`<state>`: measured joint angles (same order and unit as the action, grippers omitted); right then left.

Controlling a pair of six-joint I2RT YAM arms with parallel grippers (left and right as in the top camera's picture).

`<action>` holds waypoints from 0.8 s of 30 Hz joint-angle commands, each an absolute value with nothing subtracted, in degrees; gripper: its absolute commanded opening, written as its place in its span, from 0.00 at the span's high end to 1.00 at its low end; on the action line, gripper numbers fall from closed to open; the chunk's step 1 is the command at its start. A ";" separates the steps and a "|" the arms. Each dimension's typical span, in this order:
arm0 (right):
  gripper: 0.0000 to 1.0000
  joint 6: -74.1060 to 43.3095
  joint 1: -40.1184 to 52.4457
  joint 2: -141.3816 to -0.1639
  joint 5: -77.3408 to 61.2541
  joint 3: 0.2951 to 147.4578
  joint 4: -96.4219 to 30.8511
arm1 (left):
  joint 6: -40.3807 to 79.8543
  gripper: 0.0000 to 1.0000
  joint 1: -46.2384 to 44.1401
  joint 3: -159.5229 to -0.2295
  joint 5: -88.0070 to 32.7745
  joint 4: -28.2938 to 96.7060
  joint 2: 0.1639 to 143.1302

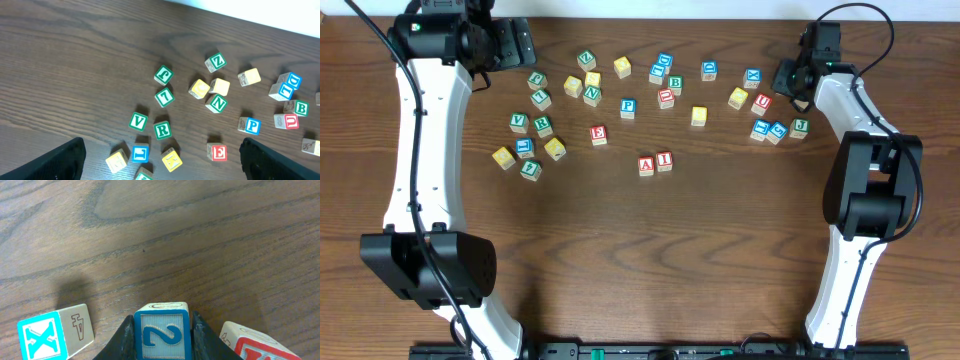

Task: Spell out AI2
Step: 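Lower the right gripper onto the blue 2 block and grasp it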

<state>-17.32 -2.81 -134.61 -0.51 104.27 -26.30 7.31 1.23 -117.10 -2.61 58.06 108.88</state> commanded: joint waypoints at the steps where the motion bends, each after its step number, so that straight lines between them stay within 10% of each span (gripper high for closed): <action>1: 0.84 -17.08 -2.37 -134.41 -0.84 105.27 -27.22 | 7.16 0.02 1.21 -117.49 -2.09 58.04 109.30; 24: 0.92 -7.92 -0.10 -119.83 -10.20 105.27 -41.01 | 7.18 0.02 1.21 -117.49 -2.09 58.04 109.30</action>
